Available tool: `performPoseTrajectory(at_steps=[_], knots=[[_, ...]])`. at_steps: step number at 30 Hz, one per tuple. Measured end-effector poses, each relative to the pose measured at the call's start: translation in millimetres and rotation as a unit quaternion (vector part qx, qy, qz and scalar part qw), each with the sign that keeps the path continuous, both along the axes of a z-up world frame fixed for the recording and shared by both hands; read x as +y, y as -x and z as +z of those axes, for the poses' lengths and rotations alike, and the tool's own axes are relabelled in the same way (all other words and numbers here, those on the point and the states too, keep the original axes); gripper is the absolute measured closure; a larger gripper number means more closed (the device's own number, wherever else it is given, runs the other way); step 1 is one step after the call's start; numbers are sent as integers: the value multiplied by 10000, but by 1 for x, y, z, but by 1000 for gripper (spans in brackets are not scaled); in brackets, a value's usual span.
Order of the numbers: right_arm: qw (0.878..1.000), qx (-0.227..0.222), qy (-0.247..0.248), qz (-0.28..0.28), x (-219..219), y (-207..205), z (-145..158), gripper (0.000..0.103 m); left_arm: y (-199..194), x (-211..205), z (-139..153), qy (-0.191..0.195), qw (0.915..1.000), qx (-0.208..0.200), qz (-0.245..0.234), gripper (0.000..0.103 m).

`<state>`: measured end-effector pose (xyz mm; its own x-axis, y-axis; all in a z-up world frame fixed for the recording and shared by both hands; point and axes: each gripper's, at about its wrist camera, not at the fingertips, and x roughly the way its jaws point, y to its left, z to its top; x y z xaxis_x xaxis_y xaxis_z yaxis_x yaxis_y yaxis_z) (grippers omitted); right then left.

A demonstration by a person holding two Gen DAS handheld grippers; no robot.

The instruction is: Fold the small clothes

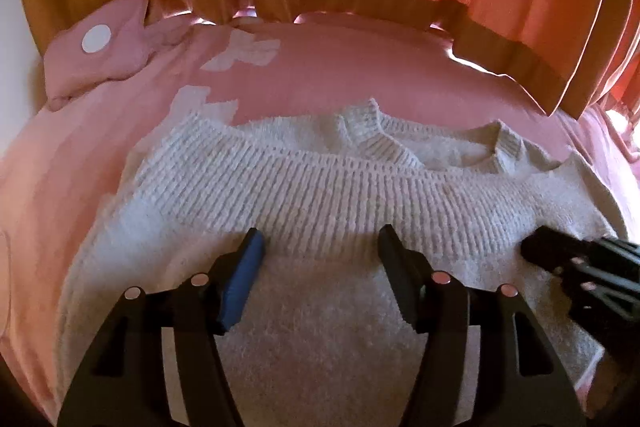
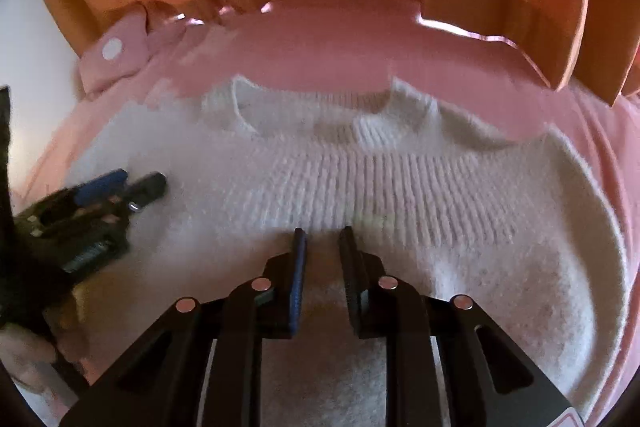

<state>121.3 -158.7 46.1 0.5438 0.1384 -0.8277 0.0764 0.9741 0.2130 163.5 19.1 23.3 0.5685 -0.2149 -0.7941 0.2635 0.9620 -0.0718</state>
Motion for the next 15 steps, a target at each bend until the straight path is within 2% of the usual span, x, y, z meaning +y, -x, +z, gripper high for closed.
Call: performPoseTrajectory(at_steps=[2,4,5,9,11,12,13,15], knots=[[9996,-160,-224,118,2,2,5,82,0,-1,0,13,10000,-1,17,43],[9997,182,-10,147,9,-9,-11,81,-3,-3,-2,-21,10000,-3,17,40],[9997,179,53,144,11,-13,-19,81,-3,-5,-2,-57,10000,-14,19,38],[9998,-84,150,103,11,-13,0,80,-2,-9,-2,-163,9998,-105,36,35],[9986,-415,135,-295,-15,-8,17,69,-2,-3,4,33,9999,-91,32,35],[9961,-557,195,-660,-34,-6,24,52,-4,5,8,191,9997,-107,101,35],[9931,-621,245,-965,-48,-5,27,41,-7,11,11,257,9994,-125,197,35],[9809,-603,417,-1801,-92,-2,27,41,-16,31,16,358,9976,-194,564,35]])
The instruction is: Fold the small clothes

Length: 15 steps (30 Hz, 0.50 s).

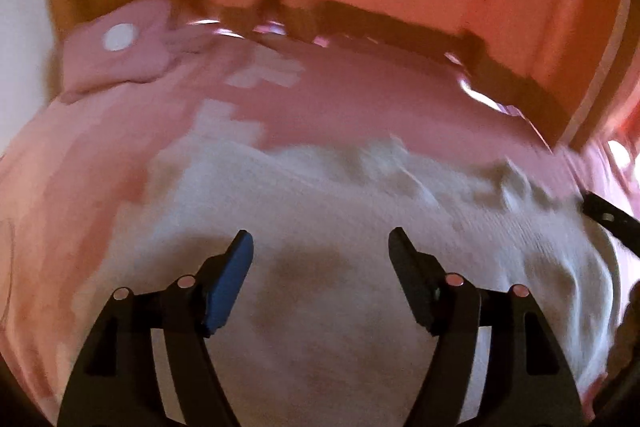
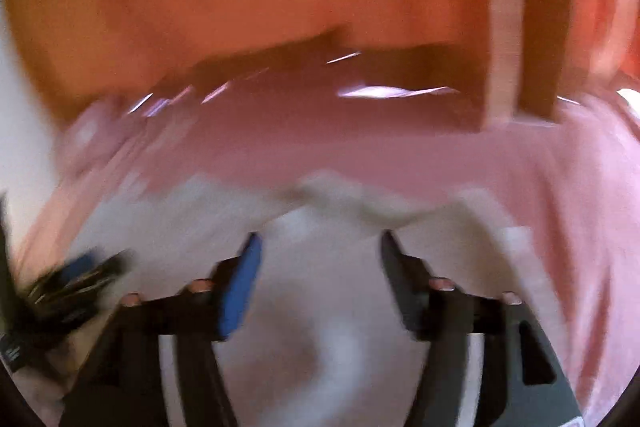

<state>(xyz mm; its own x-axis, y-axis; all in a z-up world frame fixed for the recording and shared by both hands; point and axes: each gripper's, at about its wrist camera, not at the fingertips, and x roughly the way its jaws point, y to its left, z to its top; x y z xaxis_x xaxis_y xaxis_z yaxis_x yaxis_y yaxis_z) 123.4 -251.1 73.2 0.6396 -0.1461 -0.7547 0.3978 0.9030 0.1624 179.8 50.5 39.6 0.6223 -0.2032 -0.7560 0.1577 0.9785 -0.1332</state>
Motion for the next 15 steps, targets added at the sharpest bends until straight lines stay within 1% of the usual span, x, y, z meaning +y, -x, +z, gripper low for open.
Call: performPoseTrajectory(at_steps=[2,3,4,6,7,8,9,10,12,14,15], knots=[[9991,147,65,-397,-28,0,-6,41,-11,18,1,71,9994,32,335,32],[9982,241,15,-547,-40,1,-12,40,-19,31,0,125,9983,92,566,32],[9973,331,-92,-641,-50,1,-17,40,-25,40,-3,182,9971,160,715,32],[9946,611,-524,-650,-65,-2,-37,40,-35,54,-9,335,9945,322,940,32],[9937,692,-628,-617,-68,-1,-41,45,-39,58,-12,334,9935,397,1016,33],[9927,793,-749,-517,-68,-4,-48,56,-41,60,-15,332,9927,458,1069,36],[9927,772,-818,-438,-67,-3,-48,80,-43,62,-18,409,9920,492,1090,42],[9932,676,-875,-368,-65,-2,-45,95,-44,64,-19,516,9916,487,1077,46],[9966,242,-685,-393,-57,7,-26,95,-44,63,-18,640,9925,447,940,74],[9968,-288,-628,-405,-57,16,-5,95,-43,58,-17,632,9937,394,836,81],[9965,-377,-574,-471,-60,17,-3,95,-43,55,-17,531,9946,347,821,82]])
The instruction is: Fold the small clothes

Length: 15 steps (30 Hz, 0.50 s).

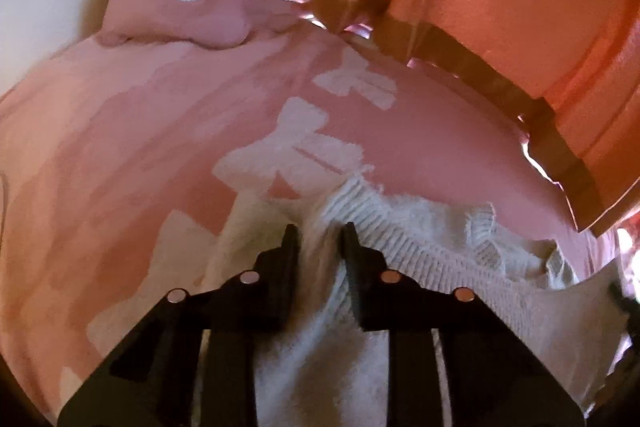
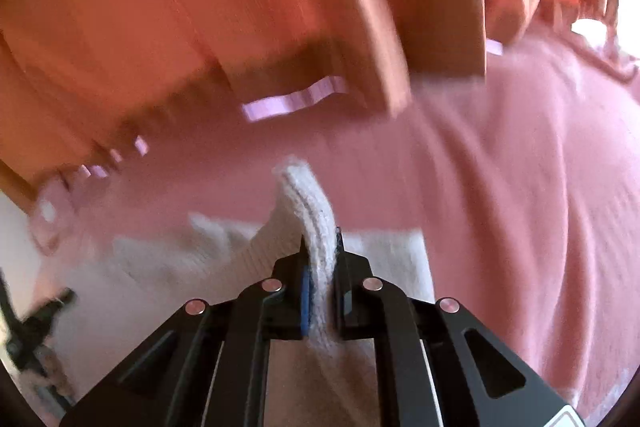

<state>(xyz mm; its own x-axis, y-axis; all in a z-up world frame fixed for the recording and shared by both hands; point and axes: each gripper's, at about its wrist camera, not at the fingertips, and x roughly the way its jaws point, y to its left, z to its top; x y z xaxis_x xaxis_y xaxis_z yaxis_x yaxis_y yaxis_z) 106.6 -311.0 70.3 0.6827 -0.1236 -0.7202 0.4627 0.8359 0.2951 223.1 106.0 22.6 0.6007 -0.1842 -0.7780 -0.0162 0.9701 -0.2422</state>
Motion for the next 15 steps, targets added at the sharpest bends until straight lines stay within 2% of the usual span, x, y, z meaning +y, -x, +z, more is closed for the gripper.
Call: performPoseTrajectory(at_steps=[1,4,6,8,9,11,12,14,15], knots=[[9999,129,33,-82,-5,0,-6,95,-1,-1,-2,-81,10000,2,-7,82],[9936,1046,-323,-279,-24,-10,-52,95,-5,0,-8,-120,9999,36,12,82],[9954,864,-286,-288,-24,-8,-43,95,-6,2,-7,-70,10000,32,33,82],[9984,413,-310,-234,-21,2,-24,95,-5,3,-5,-43,10000,19,37,82],[9988,345,-268,-223,-20,3,-21,95,-5,3,-6,-53,10000,20,32,82],[9963,774,-260,-274,-20,-4,-39,95,-6,3,-8,-103,9999,34,12,82],[9925,1116,-437,-225,-22,-10,-55,94,-7,2,-10,-119,9999,43,9,82],[9934,1103,-217,-244,-20,-12,-50,93,-7,1,-9,-159,9999,37,5,81],[9939,1063,-98,-259,-19,-11,-42,88,-6,1,-8,-179,9998,33,13,81]])
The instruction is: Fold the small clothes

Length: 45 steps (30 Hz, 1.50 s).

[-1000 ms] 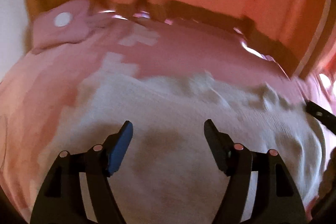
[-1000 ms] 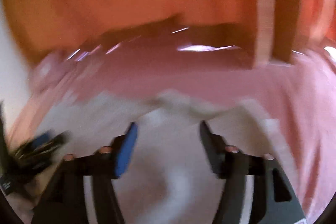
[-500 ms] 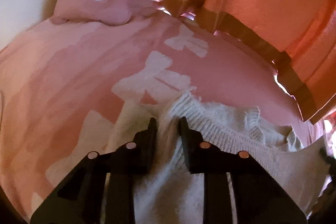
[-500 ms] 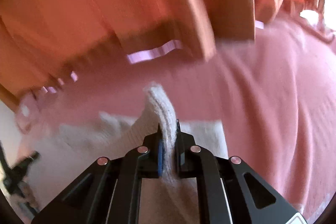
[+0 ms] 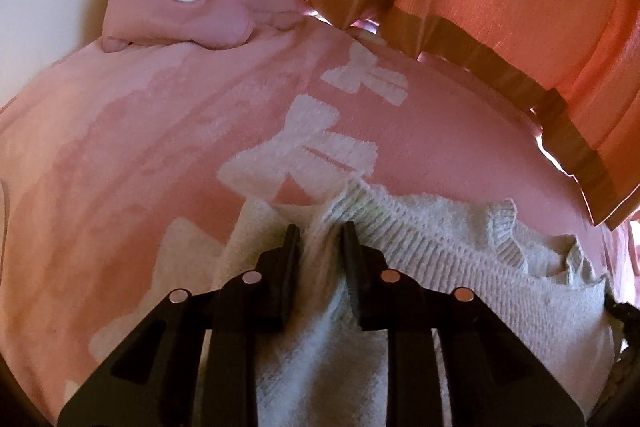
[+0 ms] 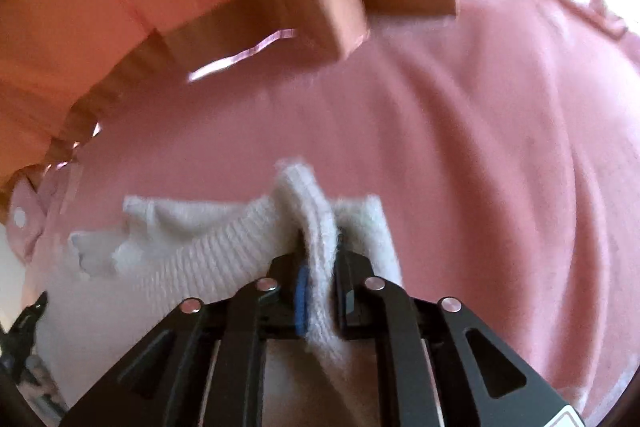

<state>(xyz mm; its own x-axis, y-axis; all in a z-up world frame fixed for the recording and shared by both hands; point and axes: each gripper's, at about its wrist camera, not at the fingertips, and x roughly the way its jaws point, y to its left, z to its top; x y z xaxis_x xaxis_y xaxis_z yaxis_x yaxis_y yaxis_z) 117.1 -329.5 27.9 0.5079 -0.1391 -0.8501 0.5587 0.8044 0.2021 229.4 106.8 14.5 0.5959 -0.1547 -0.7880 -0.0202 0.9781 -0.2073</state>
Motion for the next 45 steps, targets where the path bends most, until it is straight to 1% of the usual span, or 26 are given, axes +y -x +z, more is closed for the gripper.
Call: performPoseTrajectory(at_steps=[2,4,5,7,8,9,11,14,16,18,20,22,25,26,27,28,29,31,33,35,37,39,41,42,44,45], knots=[[9985,-433,269,-186,7,13,28,84,2,0,5,2,10000,-11,54,79],[9943,-945,496,-14,21,23,55,82,8,2,15,94,9999,-84,103,79],[9911,-1160,586,268,35,26,66,82,15,5,26,197,9995,-218,116,78],[9860,-1280,568,902,68,26,73,83,27,9,40,290,9987,-405,68,67],[9818,-1204,463,1391,93,23,71,83,35,11,46,294,9985,-470,41,54],[9772,-1096,337,1785,114,19,66,84,45,13,51,264,9984,-509,23,47],[9646,-810,91,2507,156,11,54,85,59,18,54,254,9989,-395,-10,47],[9491,-383,53,3126,199,4,35,85,85,37,46,564,9980,-123,238,40],[9413,72,17,3375,222,-1,15,85,103,55,32,510,9969,103,588,40],[9405,56,278,3385,229,1,8,85,114,65,19,370,9961,303,741,39],[9379,87,364,3449,232,-1,8,85,120,74,2,428,9941,553,828,35],[9412,66,192,3373,228,-3,7,85,125,80,-8,745,9911,641,899,33],[9433,47,136,3317,226,2,7,85,121,77,-6,723,9919,584,860,36],[9438,31,135,3303,226,1,6,85,121,75,-6,768,9921,570,816,48],[9437,19,143,3306,227,2,7,84,122,73,-5,895,9921,546,690,69],[9438,1,142,3303,227,3,7,84,122,70,-4,1028,9917,539,561,79],[9445,-10,93,3283,226,2,7,84,121,67,0,1034,9918,542,526,84],[9461,-34,-61,3238,222,3,10,84,124,57,18,956,9939,351,413,87],[9499,-119,-408,3096,207,4,17,84,129,43,45,1166,9930,63,153,88],[9595,-347,-570,2736,183,8,29,82,136,22,74,1279,9914,-221,-178,89],[9686,-567,-614,2344,154,13,41,78,146,-12,107,1389,9862,-552,-708,90],[9774,-759,-734,1832,115,21,50,73,161,-54,132,1405,9780,-831,-1301,96],[9830,-845,-970,1311,72,31,53,71,174,-106,140,1486,9652,-843,-1979,96],[9846,-863,-1061,1085,54,37,53,71,178,-126,136,1492,9614,-761,-2181,96],[9873,-886,-1138,670,22,49,52,69,186,-167,119,1377,9559,-556,-2532,96],[9878,-893,-1151,545,13,52,51,68,188,-189,99,1301,9549,-330,-2648,96]])
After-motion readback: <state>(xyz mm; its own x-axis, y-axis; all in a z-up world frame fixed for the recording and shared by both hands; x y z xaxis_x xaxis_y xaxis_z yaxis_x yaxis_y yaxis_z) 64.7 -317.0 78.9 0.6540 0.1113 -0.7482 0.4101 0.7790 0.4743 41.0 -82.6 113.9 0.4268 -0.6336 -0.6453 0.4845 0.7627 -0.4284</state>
